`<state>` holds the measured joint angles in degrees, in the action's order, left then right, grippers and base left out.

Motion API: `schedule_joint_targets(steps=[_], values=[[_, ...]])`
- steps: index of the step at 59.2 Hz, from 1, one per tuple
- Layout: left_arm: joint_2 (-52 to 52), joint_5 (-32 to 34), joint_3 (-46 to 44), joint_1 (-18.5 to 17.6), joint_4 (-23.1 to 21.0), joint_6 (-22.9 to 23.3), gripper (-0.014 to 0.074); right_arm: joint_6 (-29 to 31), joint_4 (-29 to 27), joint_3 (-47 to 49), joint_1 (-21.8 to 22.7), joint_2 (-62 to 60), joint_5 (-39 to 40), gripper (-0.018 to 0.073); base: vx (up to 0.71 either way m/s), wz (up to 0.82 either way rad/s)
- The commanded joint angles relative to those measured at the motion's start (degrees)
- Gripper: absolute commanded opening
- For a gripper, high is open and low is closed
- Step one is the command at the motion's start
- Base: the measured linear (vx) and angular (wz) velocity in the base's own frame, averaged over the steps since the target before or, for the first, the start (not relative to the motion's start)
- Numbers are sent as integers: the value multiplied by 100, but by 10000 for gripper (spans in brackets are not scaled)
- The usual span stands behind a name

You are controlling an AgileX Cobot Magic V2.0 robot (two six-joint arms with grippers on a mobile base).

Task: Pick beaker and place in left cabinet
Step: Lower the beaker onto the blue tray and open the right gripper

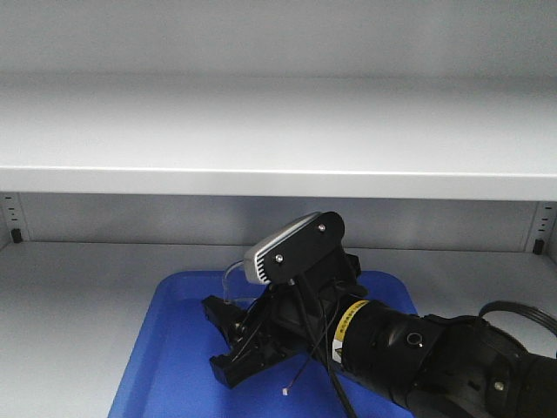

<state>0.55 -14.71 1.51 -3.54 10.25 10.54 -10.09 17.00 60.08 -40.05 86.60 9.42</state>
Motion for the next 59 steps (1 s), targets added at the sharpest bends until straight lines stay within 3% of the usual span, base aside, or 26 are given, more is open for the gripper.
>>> schedule_joint_targets(steps=[1, 26, 43, 59], values=[[99, 457, -54, -4, -26, 20, 4, 56, -2, 186, 19, -223, 539, 51, 0, 0], [99, 457, -54, -4, -26, 20, 4, 56, -95, 186, 19, 269, 662, 51, 0, 0], [99, 457, -54, -4, -26, 20, 4, 56, -597, 186, 19, 816, 1590, 51, 0, 0], [99, 457, -54, -4, -26, 20, 4, 56, -1113, 186, 19, 1056, 1616, 56, 0, 0]])
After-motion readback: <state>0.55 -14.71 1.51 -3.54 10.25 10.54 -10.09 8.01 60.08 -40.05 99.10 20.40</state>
